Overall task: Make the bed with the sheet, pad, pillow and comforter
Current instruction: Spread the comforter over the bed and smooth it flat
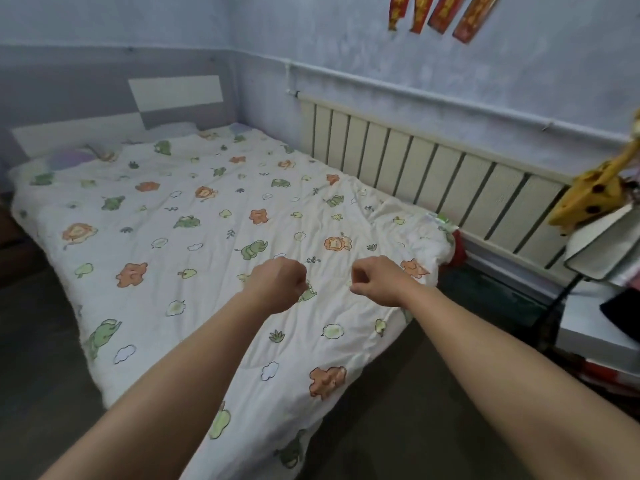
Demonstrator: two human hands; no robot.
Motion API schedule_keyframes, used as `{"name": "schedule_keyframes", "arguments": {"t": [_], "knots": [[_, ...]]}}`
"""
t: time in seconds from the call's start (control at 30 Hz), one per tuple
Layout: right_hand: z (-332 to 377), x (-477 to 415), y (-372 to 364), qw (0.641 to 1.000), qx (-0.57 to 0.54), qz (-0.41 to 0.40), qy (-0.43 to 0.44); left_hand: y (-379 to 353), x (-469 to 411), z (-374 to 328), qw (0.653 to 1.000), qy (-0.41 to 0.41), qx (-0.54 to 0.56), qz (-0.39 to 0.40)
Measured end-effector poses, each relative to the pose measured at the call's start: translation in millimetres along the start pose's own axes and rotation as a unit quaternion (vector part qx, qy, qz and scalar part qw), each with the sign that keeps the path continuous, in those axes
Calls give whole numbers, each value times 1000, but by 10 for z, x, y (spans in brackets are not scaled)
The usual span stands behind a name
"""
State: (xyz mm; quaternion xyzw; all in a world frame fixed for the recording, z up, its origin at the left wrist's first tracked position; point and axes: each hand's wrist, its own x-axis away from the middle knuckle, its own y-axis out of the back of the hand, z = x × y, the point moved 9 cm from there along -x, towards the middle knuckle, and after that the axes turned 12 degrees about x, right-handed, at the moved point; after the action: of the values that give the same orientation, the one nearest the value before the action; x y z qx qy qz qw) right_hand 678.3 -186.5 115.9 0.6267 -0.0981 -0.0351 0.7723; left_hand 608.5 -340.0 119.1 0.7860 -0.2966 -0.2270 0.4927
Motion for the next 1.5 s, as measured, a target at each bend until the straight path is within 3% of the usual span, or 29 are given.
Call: {"name": "schedule_keyframes", "arguments": {"t": [0.33,0.5,1.1,1.5], "knots": [[-1949,-703,719,1000,10,-8,-4,-582,-1759,-1344,999,-21,27,-6],[-2749,-1081,827,999,22,-4,-31,-789,-2523,-1618,1000,-27,12,1],[-4756,-4258,979,998,48,43,-10,-1747,-5945,-1062,995,77,51,28],[-6504,-6290,369,993,47,93,51,-2959,-7858,-949,974,211,81,26]]}}
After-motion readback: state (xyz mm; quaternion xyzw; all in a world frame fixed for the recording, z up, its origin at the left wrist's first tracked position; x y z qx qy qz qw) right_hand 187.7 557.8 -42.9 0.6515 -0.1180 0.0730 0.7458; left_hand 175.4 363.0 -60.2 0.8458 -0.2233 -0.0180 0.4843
